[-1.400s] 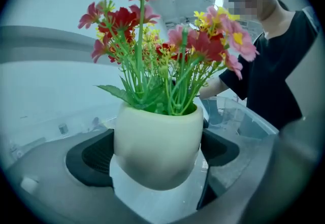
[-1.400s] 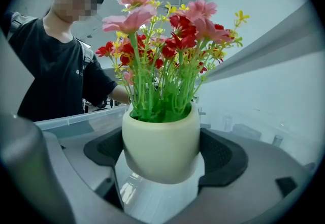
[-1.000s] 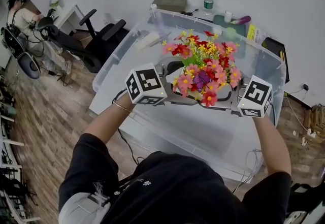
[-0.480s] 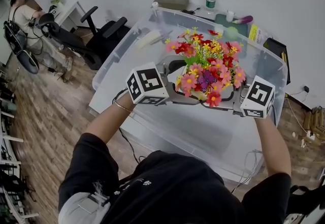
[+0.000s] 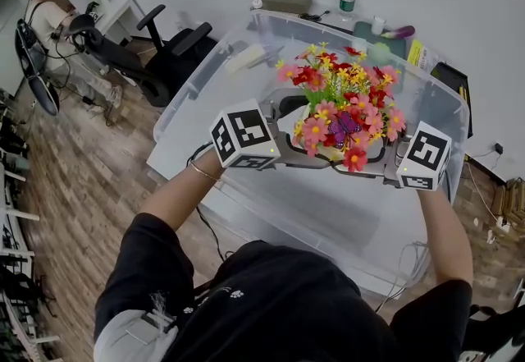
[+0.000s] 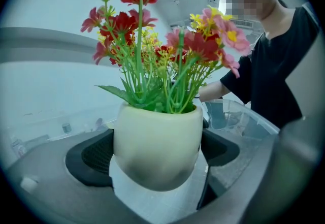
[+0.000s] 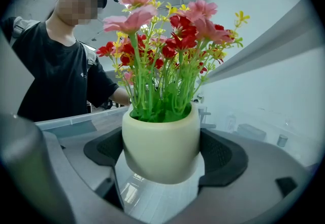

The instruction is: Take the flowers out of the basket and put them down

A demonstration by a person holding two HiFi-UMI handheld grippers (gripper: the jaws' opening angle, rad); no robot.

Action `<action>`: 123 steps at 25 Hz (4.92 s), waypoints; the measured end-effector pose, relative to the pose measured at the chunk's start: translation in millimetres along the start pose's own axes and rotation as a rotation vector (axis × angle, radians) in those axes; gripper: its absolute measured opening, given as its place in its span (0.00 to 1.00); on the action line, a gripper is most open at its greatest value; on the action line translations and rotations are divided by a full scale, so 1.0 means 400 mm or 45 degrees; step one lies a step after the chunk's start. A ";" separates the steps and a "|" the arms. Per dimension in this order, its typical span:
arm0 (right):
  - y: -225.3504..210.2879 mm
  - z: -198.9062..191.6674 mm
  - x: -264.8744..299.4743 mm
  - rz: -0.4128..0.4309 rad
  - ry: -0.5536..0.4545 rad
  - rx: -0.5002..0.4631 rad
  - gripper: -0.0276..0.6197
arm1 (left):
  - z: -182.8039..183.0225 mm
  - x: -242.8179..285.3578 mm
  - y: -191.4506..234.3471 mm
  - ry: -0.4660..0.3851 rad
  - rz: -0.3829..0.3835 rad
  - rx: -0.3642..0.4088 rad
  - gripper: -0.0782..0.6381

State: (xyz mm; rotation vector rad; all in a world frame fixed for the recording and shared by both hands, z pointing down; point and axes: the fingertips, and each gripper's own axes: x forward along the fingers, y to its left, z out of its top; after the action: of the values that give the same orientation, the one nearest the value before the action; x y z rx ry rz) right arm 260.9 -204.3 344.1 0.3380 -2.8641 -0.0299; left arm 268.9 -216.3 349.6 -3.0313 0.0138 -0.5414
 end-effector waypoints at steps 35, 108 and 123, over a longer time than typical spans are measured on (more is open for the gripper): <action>0.022 0.017 -0.023 0.092 -0.007 -0.021 0.75 | 0.025 0.001 -0.024 -0.028 0.095 -0.030 0.84; 0.102 0.162 -0.050 0.085 -0.083 -0.086 0.75 | 0.160 -0.087 -0.097 -0.193 0.159 0.057 0.84; 0.133 0.192 -0.118 0.129 -0.141 -0.140 0.75 | 0.221 -0.059 -0.138 -0.169 0.229 0.097 0.84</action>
State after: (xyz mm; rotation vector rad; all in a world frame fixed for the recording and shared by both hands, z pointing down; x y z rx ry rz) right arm 273.5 -142.2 260.6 0.1745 -2.9697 -0.1923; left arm 277.2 -155.3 262.2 -2.9447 0.2504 -0.3183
